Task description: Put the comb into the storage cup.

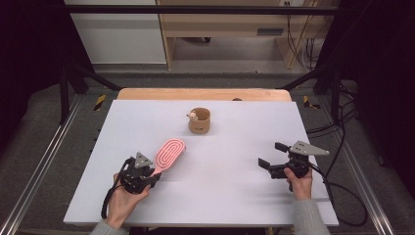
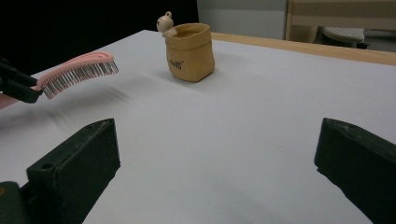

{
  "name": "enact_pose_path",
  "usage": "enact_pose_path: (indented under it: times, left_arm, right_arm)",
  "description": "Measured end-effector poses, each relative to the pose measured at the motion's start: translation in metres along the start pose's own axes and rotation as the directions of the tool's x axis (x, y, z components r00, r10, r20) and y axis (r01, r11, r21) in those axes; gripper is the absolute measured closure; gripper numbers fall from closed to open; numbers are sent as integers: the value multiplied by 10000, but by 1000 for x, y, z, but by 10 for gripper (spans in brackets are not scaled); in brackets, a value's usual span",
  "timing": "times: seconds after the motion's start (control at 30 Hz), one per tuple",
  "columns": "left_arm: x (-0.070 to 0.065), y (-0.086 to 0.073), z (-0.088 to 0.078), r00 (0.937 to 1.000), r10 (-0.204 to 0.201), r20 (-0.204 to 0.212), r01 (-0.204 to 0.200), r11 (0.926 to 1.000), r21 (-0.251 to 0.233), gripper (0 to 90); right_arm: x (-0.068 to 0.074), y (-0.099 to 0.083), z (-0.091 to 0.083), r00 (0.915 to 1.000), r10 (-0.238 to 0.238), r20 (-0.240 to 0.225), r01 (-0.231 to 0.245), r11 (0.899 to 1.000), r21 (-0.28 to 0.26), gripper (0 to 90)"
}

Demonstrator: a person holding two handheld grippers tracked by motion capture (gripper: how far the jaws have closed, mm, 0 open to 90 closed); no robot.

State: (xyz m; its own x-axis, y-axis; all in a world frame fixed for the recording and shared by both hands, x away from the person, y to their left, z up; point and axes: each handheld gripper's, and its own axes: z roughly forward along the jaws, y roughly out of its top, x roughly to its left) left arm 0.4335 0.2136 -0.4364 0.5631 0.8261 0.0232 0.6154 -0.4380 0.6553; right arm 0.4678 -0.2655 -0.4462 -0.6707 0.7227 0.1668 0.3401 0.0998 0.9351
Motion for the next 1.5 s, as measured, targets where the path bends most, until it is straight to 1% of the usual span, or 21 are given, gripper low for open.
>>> enact_pose_path:
  times: [0.2, 0.27, 0.3, 0.5, 0.83, 0.97, 1.13, 1.27, 1.5]
  left_arm:
    - [1, 0, -5, 9999, -51, -114, 47, 9994, -353, 693]
    - [1, 1, -7, 9999, -19, -168, 12, 9992, -397, 693]
    - [1, 1, -8, 9998, -86, -173, 77, 9989, -473, 693]
    - [3, 1, -12, 9996, -197, -215, 182, 9976, -673, 693]
    - [3, 2, -17, 9993, -235, -298, 205, 9951, -967, 693]
    - [3, 3, -19, 9990, -226, -386, 183, 9940, -1081, 693]
    - [4, 3, -22, 9986, -279, -448, 218, 9911, -1312, 693]
    - [3, 3, -25, 9983, -286, -508, 208, 9889, -1469, 693]
    - [2, 4, -29, 9981, -291, -552, 196, 9862, -1646, 693]
  right_arm:
    - [0, 0, 1, 10000, 5, -5, -5, 10000, 27, 4]
    - [0, 0, 1, 10000, 14, -7, -14, 10000, 31, 4]
    - [0, 0, 1, 10000, 32, -9, -32, 10000, 33, 4]
    - [1, 0, 2, 10000, 84, -34, -84, 9999, 68, 4]
    - [3, 0, 3, 9999, 107, -105, -106, 9999, 54, 4]
    - [4, 1, 4, 9999, 47, -134, -46, 10000, 83, 4]
    - [7, 3, 6, 9998, 37, -214, -37, 10000, 12, 4]
    - [11, 6, 8, 9995, -62, -310, 61, 10000, -39, 4]
    - [19, 10, 13, 9988, -59, -486, 56, 10000, -56, 4]
